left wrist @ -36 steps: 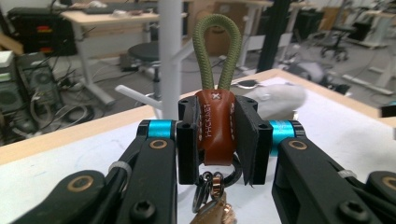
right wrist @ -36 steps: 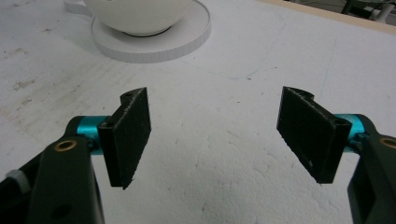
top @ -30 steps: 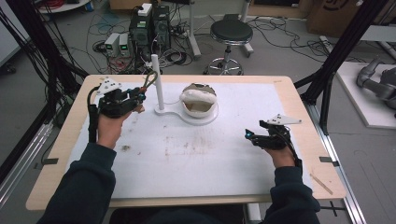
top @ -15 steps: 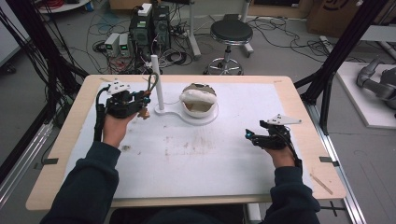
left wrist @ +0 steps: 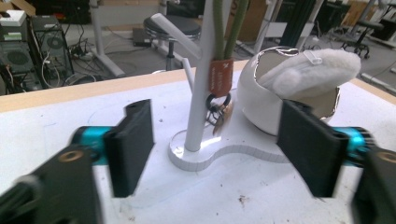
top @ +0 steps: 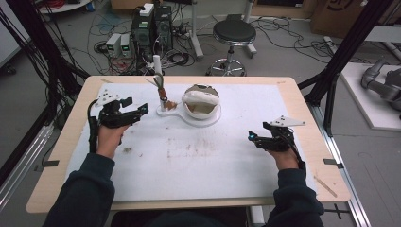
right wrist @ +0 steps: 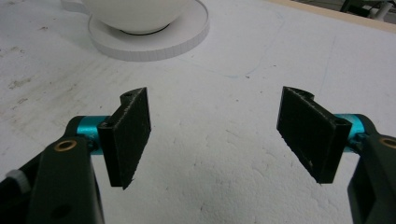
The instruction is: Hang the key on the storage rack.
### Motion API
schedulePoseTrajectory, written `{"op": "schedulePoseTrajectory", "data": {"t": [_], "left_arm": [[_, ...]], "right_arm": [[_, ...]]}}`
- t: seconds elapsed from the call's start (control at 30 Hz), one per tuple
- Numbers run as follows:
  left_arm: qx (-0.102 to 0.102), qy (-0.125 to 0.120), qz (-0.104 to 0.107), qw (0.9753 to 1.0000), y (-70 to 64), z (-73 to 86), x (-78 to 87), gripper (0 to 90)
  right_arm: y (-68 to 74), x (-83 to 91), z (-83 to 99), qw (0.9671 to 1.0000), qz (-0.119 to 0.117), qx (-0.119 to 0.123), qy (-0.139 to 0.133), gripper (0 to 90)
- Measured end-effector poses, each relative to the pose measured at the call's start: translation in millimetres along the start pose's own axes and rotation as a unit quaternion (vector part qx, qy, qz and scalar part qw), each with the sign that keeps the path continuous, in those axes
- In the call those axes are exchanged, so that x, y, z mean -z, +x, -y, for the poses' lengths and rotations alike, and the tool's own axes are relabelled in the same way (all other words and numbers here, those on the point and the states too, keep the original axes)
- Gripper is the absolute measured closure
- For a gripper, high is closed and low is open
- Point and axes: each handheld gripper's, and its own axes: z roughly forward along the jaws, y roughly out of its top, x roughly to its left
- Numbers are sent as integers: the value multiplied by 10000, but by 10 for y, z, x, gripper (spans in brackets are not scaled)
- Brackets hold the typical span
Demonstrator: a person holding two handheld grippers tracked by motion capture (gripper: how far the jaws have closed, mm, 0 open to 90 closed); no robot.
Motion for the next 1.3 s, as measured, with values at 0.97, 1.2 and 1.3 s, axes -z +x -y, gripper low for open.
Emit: {"op": "schedulePoseTrajectory", "data": {"t": [0.97, 1.2, 1.3], "left_arm": [[-353, -156, 86, 9992, 36, 512, 395, 206], [-265, -69, 8, 9996, 58, 529, 383, 192], [-204, -49, -21, 9998, 82, 550, 402, 192]], "right_arm": [[-50, 16, 18, 9994, 139, 297, -63, 210], [-106, 44, 52, 9996, 164, 223, -62, 210], [-118, 56, 54, 9996, 180, 220, -88, 210]]}}
